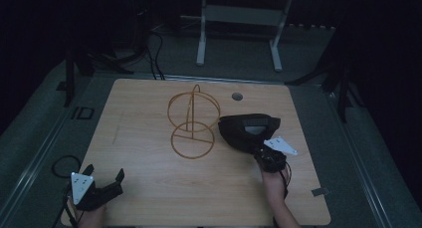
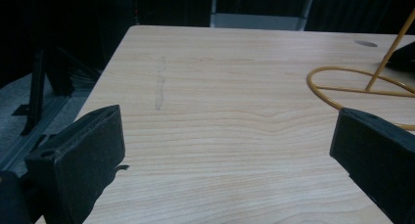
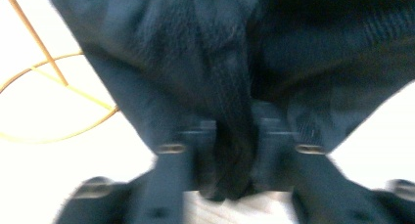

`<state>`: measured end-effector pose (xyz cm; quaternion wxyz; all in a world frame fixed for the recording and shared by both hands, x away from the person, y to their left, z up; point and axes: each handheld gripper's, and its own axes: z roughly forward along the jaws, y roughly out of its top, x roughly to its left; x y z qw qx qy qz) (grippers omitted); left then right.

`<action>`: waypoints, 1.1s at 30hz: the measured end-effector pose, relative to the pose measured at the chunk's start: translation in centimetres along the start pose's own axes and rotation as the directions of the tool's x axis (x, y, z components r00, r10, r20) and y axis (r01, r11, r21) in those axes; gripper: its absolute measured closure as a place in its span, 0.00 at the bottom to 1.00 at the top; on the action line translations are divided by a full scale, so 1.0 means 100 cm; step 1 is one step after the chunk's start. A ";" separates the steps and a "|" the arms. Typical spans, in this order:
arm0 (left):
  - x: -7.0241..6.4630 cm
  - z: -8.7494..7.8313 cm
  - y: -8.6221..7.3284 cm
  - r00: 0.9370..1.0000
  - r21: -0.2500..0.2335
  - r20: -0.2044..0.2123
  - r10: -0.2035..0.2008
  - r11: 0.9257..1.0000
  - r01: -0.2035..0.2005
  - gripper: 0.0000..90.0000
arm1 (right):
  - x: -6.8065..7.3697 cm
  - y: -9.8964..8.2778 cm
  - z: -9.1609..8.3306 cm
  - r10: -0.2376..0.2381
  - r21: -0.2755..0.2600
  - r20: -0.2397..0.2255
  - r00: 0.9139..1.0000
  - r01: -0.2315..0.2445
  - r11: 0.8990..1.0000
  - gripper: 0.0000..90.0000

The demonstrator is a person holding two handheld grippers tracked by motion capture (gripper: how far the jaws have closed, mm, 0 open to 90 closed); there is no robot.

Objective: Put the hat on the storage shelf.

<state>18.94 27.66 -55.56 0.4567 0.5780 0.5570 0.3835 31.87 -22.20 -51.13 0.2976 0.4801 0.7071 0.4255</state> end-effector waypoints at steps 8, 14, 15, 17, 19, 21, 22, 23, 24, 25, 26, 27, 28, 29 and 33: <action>0.000 0.001 -0.001 1.000 0.006 0.001 0.000 1.000 0.000 0.00 | -0.010 0.004 0.002 -0.035 -0.025 0.023 0.999 0.036 0.999 0.98; 0.000 0.002 -0.001 1.000 0.012 0.001 0.003 1.000 -0.003 0.01 | -0.015 0.012 -0.003 -0.066 -0.046 0.042 0.997 0.068 0.997 0.98; 0.000 0.002 -0.001 1.000 0.014 0.006 0.003 1.000 -0.003 0.01 | -0.016 0.014 -0.004 -0.072 -0.049 0.047 0.996 0.075 0.996 0.98; -0.001 0.002 -0.001 1.000 0.017 0.003 0.010 1.000 -0.010 0.01 | -0.017 0.019 -0.007 -0.082 -0.063 0.054 0.995 0.085 0.994 0.98; -0.003 0.002 0.000 1.000 0.018 0.012 0.017 1.000 -0.017 0.01 | -0.019 0.023 -0.009 -0.086 -0.077 0.056 0.995 0.090 0.993 0.98; -0.006 0.002 0.000 1.000 0.021 0.023 0.017 1.000 -0.017 0.01 | -0.019 0.027 -0.012 -0.087 -0.089 0.058 0.995 0.092 0.992 0.98; -0.007 0.002 0.001 0.999 0.024 0.030 0.015 1.000 -0.016 0.00 | -0.020 0.029 -0.014 -0.087 -0.096 0.060 0.994 0.093 0.991 0.98; -0.009 0.002 0.001 0.999 0.022 0.038 0.015 1.000 -0.016 0.01 | -0.020 0.030 -0.015 -0.086 -0.104 0.056 0.995 0.091 0.990 0.99; -0.011 0.002 0.002 0.999 0.025 0.048 0.016 1.000 -0.017 0.01 | -0.020 0.033 -0.017 -0.087 -0.113 0.059 0.994 0.094 0.989 0.99; -0.014 0.002 0.003 0.998 0.030 0.057 0.019 0.999 -0.021 0.01 | -0.021 0.035 -0.020 -0.089 -0.121 0.059 0.994 0.096 0.988 0.99; -0.016 0.003 0.004 0.998 0.032 0.065 0.024 0.999 -0.026 0.01 | -0.021 0.038 -0.022 -0.087 -0.131 0.055 0.995 0.094 0.987 0.99; -0.019 0.003 0.004 0.997 0.037 0.076 0.027 0.999 -0.030 0.01 | -0.021 0.040 -0.025 -0.090 -0.139 0.063 0.994 0.098 0.985 0.99; -0.022 0.003 0.005 0.996 0.043 0.087 0.030 0.999 -0.034 0.01 | -0.022 0.043 -0.028 -0.094 -0.147 0.066 0.993 0.103 0.984 0.98; -0.025 0.003 0.005 0.995 0.043 0.100 0.032 0.998 -0.036 0.01 | -0.023 0.045 -0.031 -0.093 -0.154 0.061 0.994 0.101 0.983 0.98; -0.036 0.003 0.011 0.987 0.058 0.156 0.044 0.997 -0.053 0.01 | -0.027 0.052 -0.043 -0.096 -0.176 0.055 0.994 0.104 0.979 0.98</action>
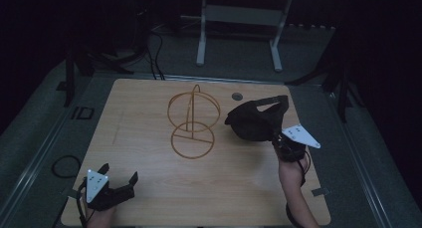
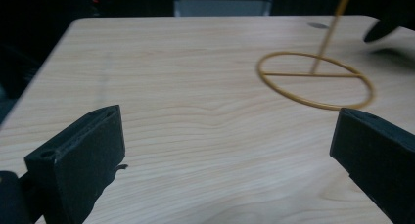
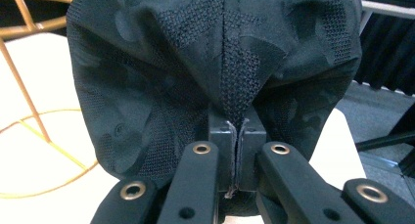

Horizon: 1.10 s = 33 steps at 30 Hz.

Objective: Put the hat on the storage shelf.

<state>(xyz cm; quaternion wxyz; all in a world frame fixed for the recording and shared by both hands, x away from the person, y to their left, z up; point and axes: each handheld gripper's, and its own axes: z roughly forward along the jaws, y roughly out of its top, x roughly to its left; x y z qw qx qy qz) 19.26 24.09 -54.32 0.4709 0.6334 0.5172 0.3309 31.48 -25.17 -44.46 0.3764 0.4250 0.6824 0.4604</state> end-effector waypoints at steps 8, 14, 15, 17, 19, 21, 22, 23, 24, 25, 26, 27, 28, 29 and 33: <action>-0.032 0.002 0.022 0.992 0.024 0.114 0.050 0.998 -0.053 0.01 | -0.008 0.005 -0.034 -0.009 -0.033 -0.013 1.000 0.009 0.999 0.98; -0.057 0.007 0.037 0.969 0.028 0.223 0.102 0.993 -0.111 0.01 | -0.009 0.003 -0.063 -0.023 -0.044 -0.043 0.999 0.021 0.999 0.98; -0.062 0.008 0.040 0.965 0.027 0.232 0.124 0.991 -0.134 0.02 | -0.008 0.002 -0.066 -0.027 -0.042 -0.048 0.998 0.025 0.999 0.98; -0.069 0.009 0.046 0.952 0.022 0.271 0.143 0.988 -0.155 0.02 | -0.006 0.000 -0.073 -0.033 -0.037 -0.070 0.997 0.030 0.999 0.98; -0.074 0.011 0.051 0.938 0.025 0.308 0.157 0.985 -0.173 0.02 | -0.003 -0.003 -0.078 -0.044 -0.031 -0.085 0.995 0.041 0.999 0.98; -0.079 0.013 0.056 0.924 0.037 0.344 0.165 0.981 -0.189 0.02 | 0.001 -0.006 -0.082 -0.054 -0.027 -0.102 0.993 0.052 0.998 0.98; -0.082 0.013 0.058 0.917 0.037 0.361 0.170 0.980 -0.196 0.02 | 0.004 -0.007 -0.084 -0.063 -0.025 -0.112 0.992 0.061 0.998 0.98; -0.085 0.013 0.060 0.913 0.039 0.369 0.175 0.978 -0.204 0.02 | 0.006 -0.008 -0.085 -0.075 -0.025 -0.122 0.990 0.072 0.997 0.98; -0.088 0.014 0.063 0.905 0.035 0.386 0.180 0.977 -0.210 0.02 | 0.009 -0.009 -0.087 -0.080 -0.024 -0.134 0.988 0.077 0.997 0.98; -0.091 0.014 0.065 0.900 0.030 0.393 0.186 0.976 -0.215 0.02 | 0.011 -0.010 -0.089 -0.081 -0.024 -0.145 0.986 0.078 0.997 0.98; -0.095 0.014 0.067 0.894 0.026 0.406 0.191 0.975 -0.220 0.02 | 0.013 -0.011 -0.090 -0.084 -0.021 -0.158 0.984 0.082 0.996 0.98; -0.098 0.014 0.070 0.886 0.020 0.420 0.196 0.974 -0.226 0.02 | 0.015 -0.012 -0.091 -0.085 -0.022 -0.168 0.982 0.083 0.996 0.98; -0.101 0.014 0.073 0.880 0.013 0.428 0.204 0.973 -0.232 0.02 | 0.016 -0.013 -0.092 -0.087 -0.024 -0.179 0.980 0.084 0.996 0.98; -0.105 0.015 0.076 0.872 0.008 0.443 0.207 0.972 -0.235 0.02 | 0.018 -0.014 -0.093 -0.090 -0.021 -0.194 0.977 0.087 0.996 0.98; -0.121 0.016 0.089 0.835 -0.005 0.502 0.225 0.966 -0.257 0.02 | 0.029 -0.015 -0.096 -0.124 -0.023 -0.244 0.962 0.122 0.992 0.98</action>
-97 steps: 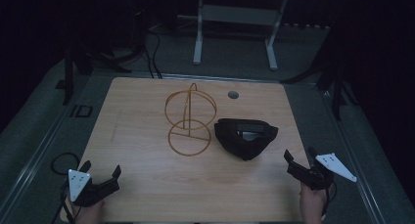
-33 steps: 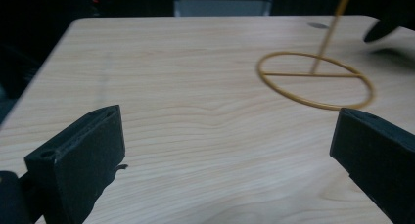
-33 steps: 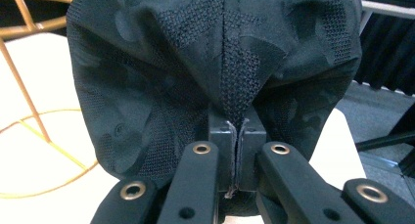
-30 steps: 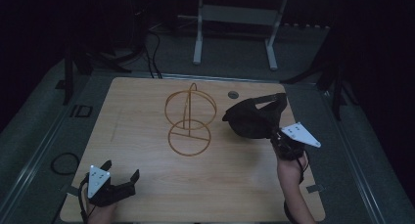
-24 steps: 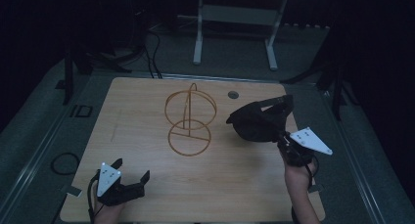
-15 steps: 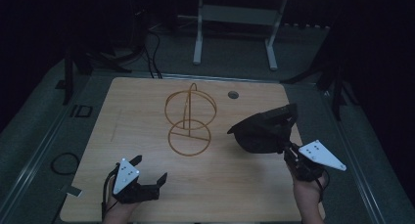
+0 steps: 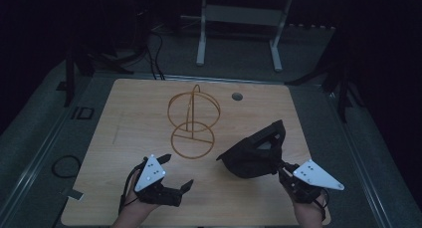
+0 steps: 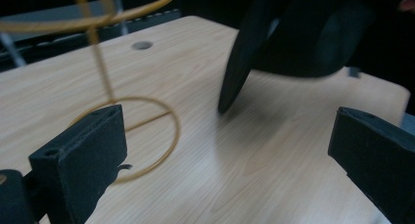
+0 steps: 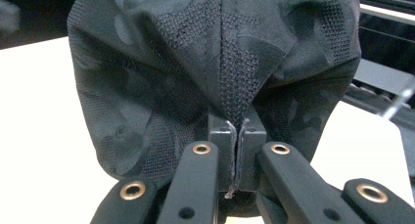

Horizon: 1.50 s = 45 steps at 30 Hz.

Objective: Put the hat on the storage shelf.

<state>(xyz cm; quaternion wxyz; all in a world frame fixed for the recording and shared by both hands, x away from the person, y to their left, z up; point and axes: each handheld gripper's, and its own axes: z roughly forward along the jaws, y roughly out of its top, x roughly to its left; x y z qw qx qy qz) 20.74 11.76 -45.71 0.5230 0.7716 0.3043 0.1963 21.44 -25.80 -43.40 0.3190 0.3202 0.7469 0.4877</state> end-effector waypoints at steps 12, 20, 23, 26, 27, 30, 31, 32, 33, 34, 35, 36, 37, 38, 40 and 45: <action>-0.026 0.020 0.046 0.983 0.001 0.166 0.083 0.996 -0.084 0.13 | 0.024 0.009 0.013 -0.112 0.001 -0.166 0.980 0.114 0.994 0.98; -0.040 0.040 0.053 0.962 0.065 0.240 0.131 0.986 -0.151 0.21 | 0.037 0.010 0.019 -0.158 -0.009 -0.243 0.957 0.161 0.987 0.98; -0.042 0.042 0.053 0.950 0.052 0.269 0.157 0.983 -0.177 0.47 | 0.040 0.011 0.021 -0.170 -0.008 -0.274 0.946 0.175 0.985 0.98; -0.042 0.041 0.054 0.949 0.023 0.274 0.154 0.986 -0.166 0.79 | 0.042 0.013 0.022 -0.186 0.001 -0.281 0.942 0.194 0.981 0.98; -0.041 0.040 0.054 0.949 0.016 0.276 0.151 0.987 -0.161 0.82 | 0.041 0.013 0.023 -0.184 0.000 -0.289 0.940 0.192 0.981 0.98; -0.040 0.040 0.054 0.940 0.001 0.306 0.152 0.987 -0.160 0.96 | 0.042 0.014 0.023 -0.182 0.000 -0.293 0.939 0.191 0.982 0.98; -0.041 0.039 0.054 0.937 -0.002 0.310 0.162 0.985 -0.170 0.99 | 0.042 0.014 0.023 -0.186 -0.001 -0.294 0.938 0.194 0.981 0.98; -0.041 0.039 0.055 0.936 -0.001 0.310 0.167 0.985 -0.175 1.00 | 0.043 0.015 0.023 -0.185 0.000 -0.296 0.937 0.194 0.981 0.98; -0.041 0.039 0.055 0.932 -0.001 0.315 0.178 0.982 -0.188 1.00 | 0.042 0.015 0.024 -0.181 0.005 -0.299 0.937 0.191 0.982 0.98; -0.041 0.039 0.055 0.932 -0.002 0.314 0.183 0.981 -0.192 1.00 | 0.042 0.015 0.024 -0.178 0.004 -0.303 0.936 0.188 0.982 0.98; -0.040 0.039 0.055 0.930 0.000 0.321 0.181 0.982 -0.191 1.00 | 0.042 0.015 0.024 -0.178 0.005 -0.306 0.935 0.188 0.982 0.98; -0.039 0.039 0.055 0.929 -0.001 0.324 0.182 0.981 -0.192 1.00 | 0.042 0.015 0.024 -0.174 0.007 -0.311 0.934 0.186 0.983 0.97; -0.038 0.038 0.054 0.930 -0.006 0.320 0.184 0.981 -0.192 1.00 | 0.042 0.015 0.024 -0.170 0.008 -0.314 0.934 0.181 0.983 0.97; -0.037 0.038 0.054 0.930 -0.012 0.321 0.181 0.982 -0.187 1.00 | 0.042 0.014 0.024 -0.167 0.007 -0.314 0.935 0.179 0.984 0.95; -0.035 0.036 0.054 0.932 -0.028 0.316 0.176 0.984 -0.176 1.00 | 0.039 0.014 0.022 -0.148 -0.004 -0.323 0.935 0.155 0.988 0.90; -0.032 0.029 0.059 0.933 -0.095 0.322 0.163 0.986 -0.139 1.00 | 0.031 0.017 0.013 -0.054 -0.023 -0.353 0.934 0.049 0.999 0.68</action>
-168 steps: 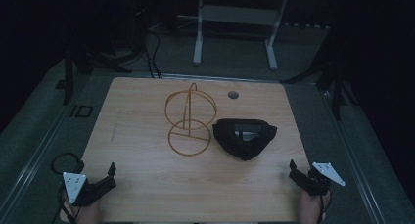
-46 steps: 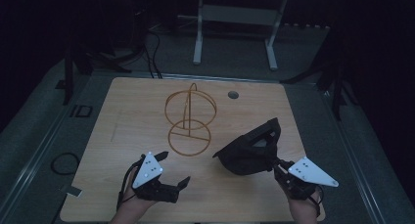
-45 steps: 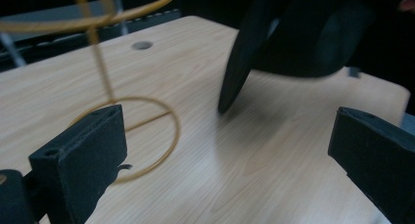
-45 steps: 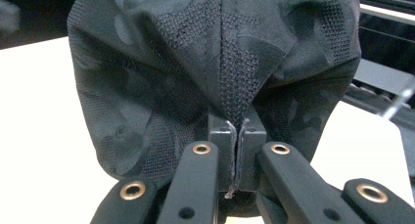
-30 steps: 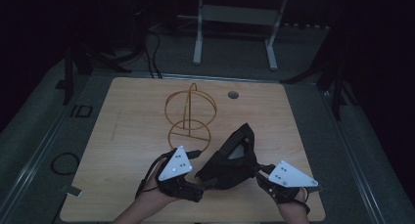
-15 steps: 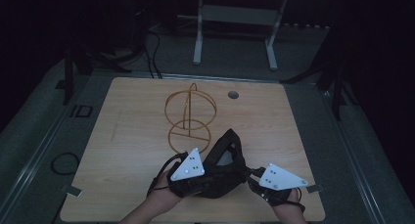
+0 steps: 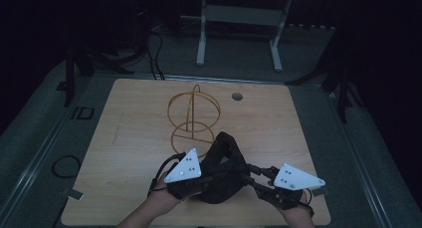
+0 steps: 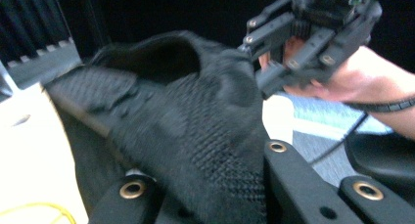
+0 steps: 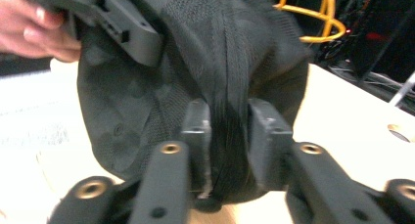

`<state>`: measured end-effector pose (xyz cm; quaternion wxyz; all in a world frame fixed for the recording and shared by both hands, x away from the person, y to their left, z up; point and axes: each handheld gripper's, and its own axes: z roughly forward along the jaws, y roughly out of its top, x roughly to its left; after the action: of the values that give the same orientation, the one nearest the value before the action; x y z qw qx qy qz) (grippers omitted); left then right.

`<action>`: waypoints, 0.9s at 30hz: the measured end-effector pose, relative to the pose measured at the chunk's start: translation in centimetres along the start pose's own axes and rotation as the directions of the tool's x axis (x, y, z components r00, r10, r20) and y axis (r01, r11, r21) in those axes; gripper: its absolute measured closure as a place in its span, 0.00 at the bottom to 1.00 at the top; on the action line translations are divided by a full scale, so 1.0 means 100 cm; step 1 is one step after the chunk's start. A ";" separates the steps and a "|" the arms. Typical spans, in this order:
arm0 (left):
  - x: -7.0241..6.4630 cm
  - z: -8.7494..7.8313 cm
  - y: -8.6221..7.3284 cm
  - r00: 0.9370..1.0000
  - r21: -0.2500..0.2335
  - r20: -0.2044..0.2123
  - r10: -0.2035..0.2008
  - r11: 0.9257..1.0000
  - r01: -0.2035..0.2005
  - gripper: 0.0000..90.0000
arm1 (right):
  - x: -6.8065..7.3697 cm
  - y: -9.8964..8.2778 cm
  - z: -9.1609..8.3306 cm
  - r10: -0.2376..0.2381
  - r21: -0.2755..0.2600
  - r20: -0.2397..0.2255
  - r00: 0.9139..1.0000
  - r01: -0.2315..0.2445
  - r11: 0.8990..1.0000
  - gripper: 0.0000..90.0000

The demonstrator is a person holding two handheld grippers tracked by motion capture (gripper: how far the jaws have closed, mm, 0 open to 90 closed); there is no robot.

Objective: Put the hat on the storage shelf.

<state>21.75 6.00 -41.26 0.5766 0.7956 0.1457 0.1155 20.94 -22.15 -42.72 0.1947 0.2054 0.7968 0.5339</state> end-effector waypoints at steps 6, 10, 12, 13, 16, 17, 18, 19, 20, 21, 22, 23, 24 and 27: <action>-0.002 -0.004 0.002 1.000 -0.080 0.011 0.002 0.997 -0.001 1.00 | 0.003 0.004 -0.005 0.084 -0.032 -0.047 0.995 -0.086 0.996 0.45; -0.002 -0.006 0.003 0.999 -0.138 0.048 0.005 0.990 0.002 1.00 | 0.000 0.005 -0.003 0.119 -0.028 -0.057 0.991 -0.120 0.992 0.41; -0.002 -0.006 0.003 0.997 -0.163 0.077 0.000 0.987 0.013 1.00 | -0.001 0.004 0.001 0.124 -0.013 -0.071 0.990 -0.125 0.992 0.41; -0.002 -0.007 0.003 0.997 -0.169 0.081 0.006 0.986 0.008 1.00 | -0.002 0.003 0.002 0.130 -0.017 -0.082 0.988 -0.132 0.991 0.42; -0.003 -0.007 0.002 0.996 -0.183 0.084 0.009 0.983 0.006 1.00 | -0.003 0.003 0.002 0.122 -0.028 -0.100 0.987 -0.126 0.992 0.50; -0.003 -0.007 0.002 0.996 -0.185 0.086 0.008 0.983 0.008 1.00 | -0.002 0.002 0.002 0.116 -0.034 -0.101 0.988 -0.120 0.992 0.56; -0.003 -0.007 0.002 0.996 -0.184 0.087 0.006 0.983 0.010 1.00 | -0.002 0.002 0.002 0.112 -0.040 -0.110 0.988 -0.117 0.992 0.62; -0.003 -0.006 0.002 0.997 -0.182 0.079 0.009 0.983 0.006 1.00 | -0.001 0.002 0.002 0.099 -0.042 -0.106 0.989 -0.103 0.994 0.65; -0.003 -0.006 0.001 0.997 -0.178 0.070 0.009 0.984 0.004 1.00 | 0.000 0.002 0.002 0.087 -0.039 -0.102 0.991 -0.091 0.995 0.70; -0.002 -0.005 0.000 0.998 -0.171 0.068 0.009 0.985 0.003 1.00 | 0.001 0.002 0.003 0.074 -0.034 -0.098 0.992 -0.077 0.996 0.73; -0.002 -0.005 0.000 0.998 -0.172 0.063 0.002 0.985 0.008 1.00 | 0.002 0.003 0.003 0.065 -0.028 -0.088 0.994 -0.068 0.997 0.76; -0.001 -0.004 -0.001 0.998 -0.167 0.058 -0.004 0.986 0.014 1.00 | 0.002 0.003 0.003 0.055 -0.027 -0.082 0.995 -0.058 0.998 0.79; 0.001 -0.005 -0.002 0.998 -0.165 0.059 -0.009 0.986 0.019 1.00 | 0.003 0.003 0.002 0.045 -0.031 -0.076 0.996 -0.048 0.998 0.83; 0.003 -0.005 -0.002 0.998 -0.165 0.055 -0.019 0.986 0.028 1.00 | 0.000 0.005 -0.002 0.056 -0.063 -0.097 0.994 -0.063 0.996 0.90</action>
<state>21.80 6.62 -41.31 0.6459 0.7457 0.1297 0.0992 20.91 -22.16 -42.15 0.1475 0.1969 0.7805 0.5748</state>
